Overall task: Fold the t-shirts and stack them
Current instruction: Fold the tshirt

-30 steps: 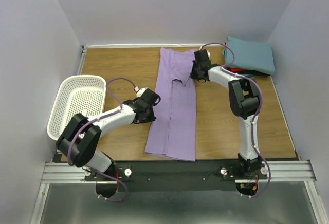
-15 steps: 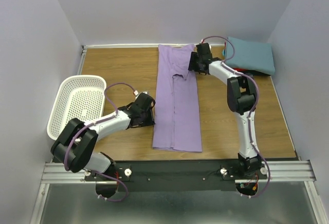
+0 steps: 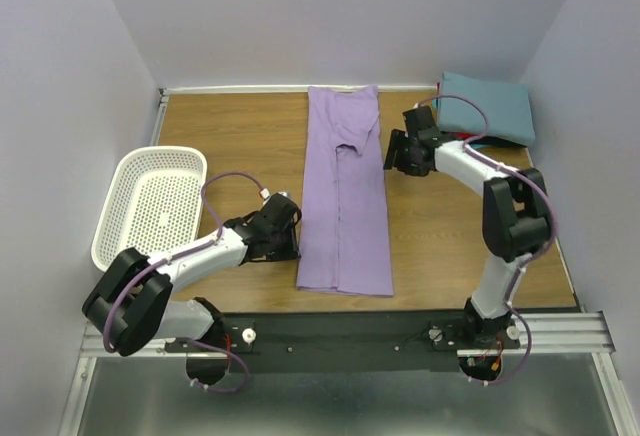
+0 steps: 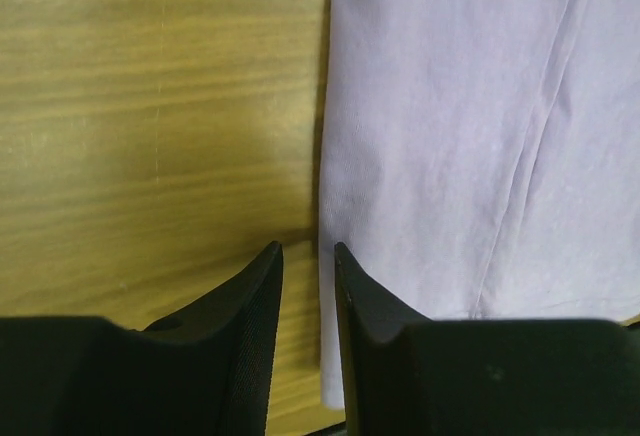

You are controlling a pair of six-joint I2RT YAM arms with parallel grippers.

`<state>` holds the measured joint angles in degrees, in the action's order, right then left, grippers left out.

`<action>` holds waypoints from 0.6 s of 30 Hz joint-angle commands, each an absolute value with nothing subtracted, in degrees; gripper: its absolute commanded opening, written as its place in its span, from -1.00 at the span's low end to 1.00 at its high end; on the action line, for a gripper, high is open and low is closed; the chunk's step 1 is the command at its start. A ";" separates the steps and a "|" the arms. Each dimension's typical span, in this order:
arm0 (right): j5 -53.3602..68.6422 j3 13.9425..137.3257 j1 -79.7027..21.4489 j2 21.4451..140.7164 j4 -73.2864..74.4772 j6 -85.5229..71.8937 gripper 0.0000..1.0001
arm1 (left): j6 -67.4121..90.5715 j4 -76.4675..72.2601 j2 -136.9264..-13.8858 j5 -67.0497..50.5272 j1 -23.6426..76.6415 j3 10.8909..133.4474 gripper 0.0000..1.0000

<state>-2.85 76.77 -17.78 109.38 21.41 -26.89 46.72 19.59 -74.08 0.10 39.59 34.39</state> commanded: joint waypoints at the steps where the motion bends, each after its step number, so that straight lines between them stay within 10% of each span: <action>1: -0.44 63.68 -19.42 99.51 21.97 -30.49 0.40 | 47.81 25.92 -70.06 3.42 41.75 35.59 -0.28; 18: 12.39 34.20 -29.09 69.70 24.78 -39.11 0.30 | 55.89 29.18 -72.33 2.64 53.16 33.22 -0.28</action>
